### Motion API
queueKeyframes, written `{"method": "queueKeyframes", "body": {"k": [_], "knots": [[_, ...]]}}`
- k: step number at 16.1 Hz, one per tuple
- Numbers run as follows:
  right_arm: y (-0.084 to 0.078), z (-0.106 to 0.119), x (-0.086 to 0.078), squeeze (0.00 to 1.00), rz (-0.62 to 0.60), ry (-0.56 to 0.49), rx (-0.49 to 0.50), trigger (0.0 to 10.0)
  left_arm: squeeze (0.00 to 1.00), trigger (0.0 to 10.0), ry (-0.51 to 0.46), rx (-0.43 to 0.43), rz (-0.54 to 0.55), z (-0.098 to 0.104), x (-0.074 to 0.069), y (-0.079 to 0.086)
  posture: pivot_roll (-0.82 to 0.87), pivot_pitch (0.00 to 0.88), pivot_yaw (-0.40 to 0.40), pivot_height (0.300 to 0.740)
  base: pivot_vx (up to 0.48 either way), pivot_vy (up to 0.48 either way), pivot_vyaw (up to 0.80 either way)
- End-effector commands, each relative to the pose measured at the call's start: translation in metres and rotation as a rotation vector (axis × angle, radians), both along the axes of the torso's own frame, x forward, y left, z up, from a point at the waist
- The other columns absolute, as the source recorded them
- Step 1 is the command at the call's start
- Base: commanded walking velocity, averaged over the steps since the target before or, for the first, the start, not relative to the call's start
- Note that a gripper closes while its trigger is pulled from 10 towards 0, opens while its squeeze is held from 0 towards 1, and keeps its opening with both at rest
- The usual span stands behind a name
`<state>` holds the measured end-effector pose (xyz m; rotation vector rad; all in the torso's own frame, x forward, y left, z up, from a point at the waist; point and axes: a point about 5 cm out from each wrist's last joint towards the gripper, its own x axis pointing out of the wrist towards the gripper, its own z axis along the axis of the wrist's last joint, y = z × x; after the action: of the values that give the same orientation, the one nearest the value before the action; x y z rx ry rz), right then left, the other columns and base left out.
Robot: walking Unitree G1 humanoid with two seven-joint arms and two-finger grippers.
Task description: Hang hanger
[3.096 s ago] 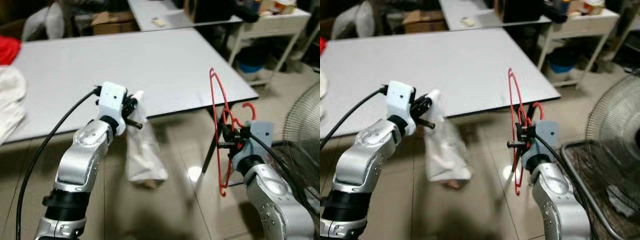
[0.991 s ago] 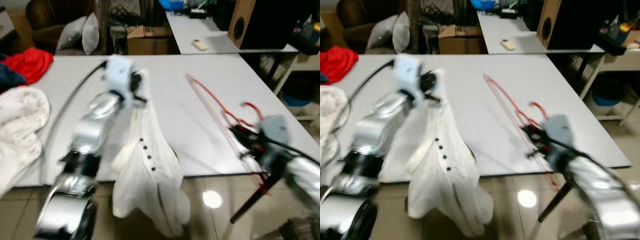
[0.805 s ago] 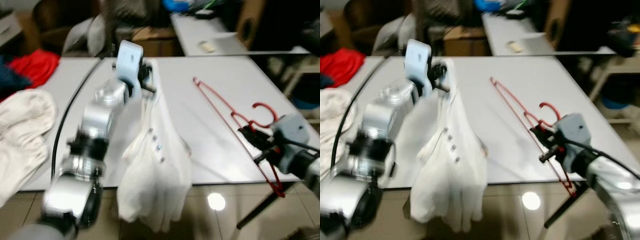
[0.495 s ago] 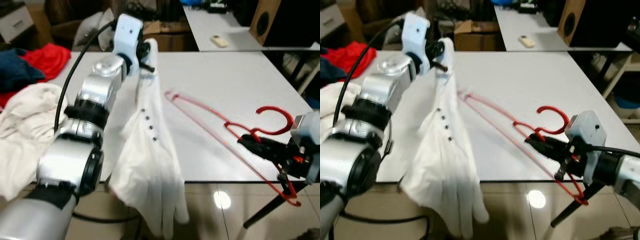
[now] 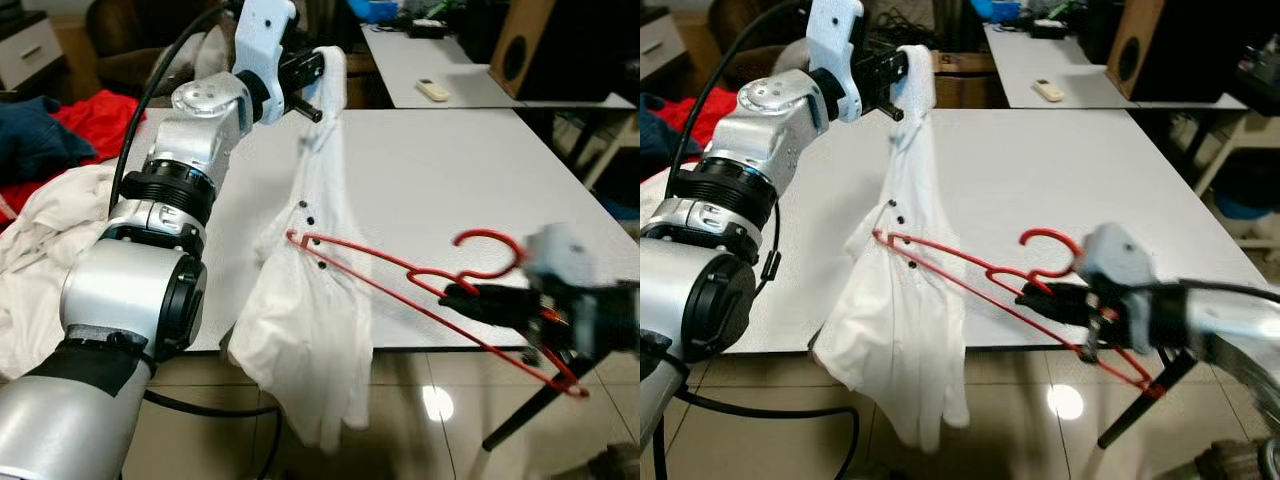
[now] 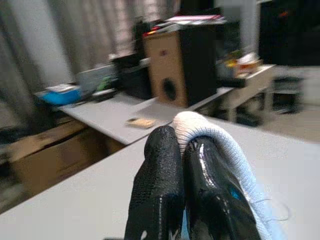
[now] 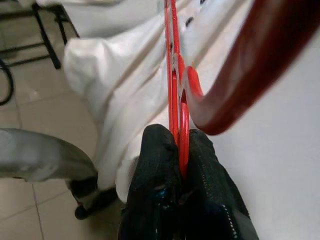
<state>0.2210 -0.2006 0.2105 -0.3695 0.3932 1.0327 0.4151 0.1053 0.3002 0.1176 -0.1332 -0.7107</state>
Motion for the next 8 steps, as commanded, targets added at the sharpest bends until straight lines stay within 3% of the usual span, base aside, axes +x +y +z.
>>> {"method": "queueKeyframes", "body": {"k": [1,3,5,6,7,8], "knots": [[0.003,0.001,0.007,0.00,0.013,-0.023,-0.012,10.0,0.00,10.0,-0.053,-0.044,-0.069,0.025,-0.004,-0.002,-0.09,0.000,0.041,0.740,0.000,0.000,0.00],[0.009,-0.001,0.019,0.00,0.041,-0.034,-0.021,10.0,0.00,10.0,-0.049,-0.060,-0.174,0.030,-0.012,-0.002,-0.08,0.000,0.026,0.740,0.000,0.000,0.00],[0.010,-0.004,0.045,0.00,0.025,-0.090,-0.062,10.0,0.00,10.0,-0.038,-0.058,-0.341,0.035,-0.029,0.003,-0.08,0.000,0.022,0.740,0.000,0.000,0.00],[0.005,0.001,0.066,0.00,-0.035,-0.180,-0.096,10.0,0.00,10.0,-0.034,-0.075,-0.391,0.040,-0.037,0.009,-0.07,0.000,0.020,0.740,0.000,0.000,0.00],[0.004,0.004,0.074,0.00,-0.062,-0.219,-0.105,10.0,0.00,10.0,-0.032,-0.082,-0.406,0.042,-0.040,0.011,-0.07,0.000,0.020,0.740,0.000,0.000,0.00],[-0.003,0.019,0.101,0.00,-0.166,-0.340,-0.118,10.0,0.00,10.0,-0.070,-0.116,-0.459,0.053,-0.049,0.021,-0.07,0.000,0.021,0.740,0.000,0.000,0.00]]}}
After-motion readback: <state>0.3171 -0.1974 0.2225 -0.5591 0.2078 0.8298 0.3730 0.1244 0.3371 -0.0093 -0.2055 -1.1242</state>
